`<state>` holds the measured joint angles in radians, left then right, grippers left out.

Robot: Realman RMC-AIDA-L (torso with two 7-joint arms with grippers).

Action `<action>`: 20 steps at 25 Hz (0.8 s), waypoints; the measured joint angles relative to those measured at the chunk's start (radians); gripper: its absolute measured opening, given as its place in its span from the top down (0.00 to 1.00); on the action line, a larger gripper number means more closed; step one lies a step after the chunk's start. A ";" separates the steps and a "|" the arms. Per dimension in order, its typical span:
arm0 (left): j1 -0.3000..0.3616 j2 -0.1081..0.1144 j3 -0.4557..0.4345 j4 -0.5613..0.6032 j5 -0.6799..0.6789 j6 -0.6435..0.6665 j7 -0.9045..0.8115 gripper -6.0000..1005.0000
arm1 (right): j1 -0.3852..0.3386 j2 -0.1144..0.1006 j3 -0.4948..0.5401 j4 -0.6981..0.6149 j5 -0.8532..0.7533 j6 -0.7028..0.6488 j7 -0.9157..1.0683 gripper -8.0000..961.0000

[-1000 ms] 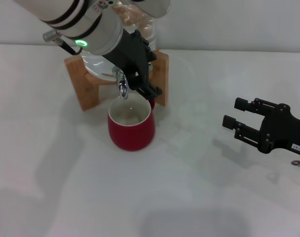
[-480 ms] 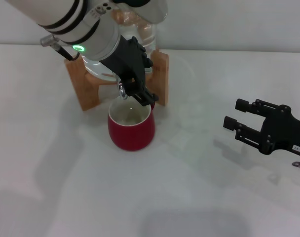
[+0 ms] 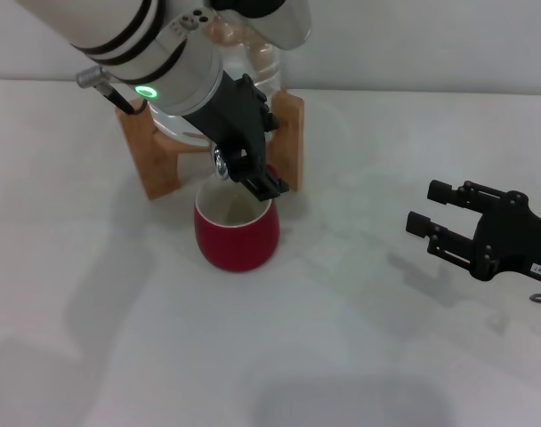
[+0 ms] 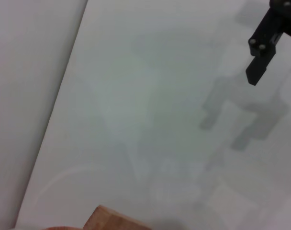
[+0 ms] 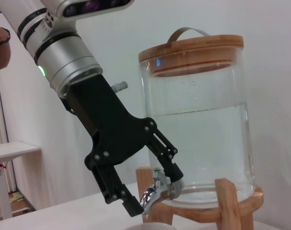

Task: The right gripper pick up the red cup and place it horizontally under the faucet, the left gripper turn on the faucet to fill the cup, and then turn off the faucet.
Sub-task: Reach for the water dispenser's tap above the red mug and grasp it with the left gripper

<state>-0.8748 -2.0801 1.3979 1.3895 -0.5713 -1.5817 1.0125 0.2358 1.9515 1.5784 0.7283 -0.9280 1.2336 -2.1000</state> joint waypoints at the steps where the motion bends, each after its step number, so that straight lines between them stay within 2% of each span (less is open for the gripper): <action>1: 0.002 0.000 0.000 0.006 0.000 -0.003 -0.001 0.19 | 0.000 0.000 0.000 0.000 0.000 0.000 0.000 0.43; 20: 0.020 0.000 0.011 0.083 -0.002 -0.075 -0.023 0.19 | 0.002 -0.002 0.000 -0.001 0.000 0.000 0.000 0.43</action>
<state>-0.8545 -2.0801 1.4086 1.4723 -0.5730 -1.6567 0.9897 0.2383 1.9496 1.5784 0.7270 -0.9280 1.2334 -2.1000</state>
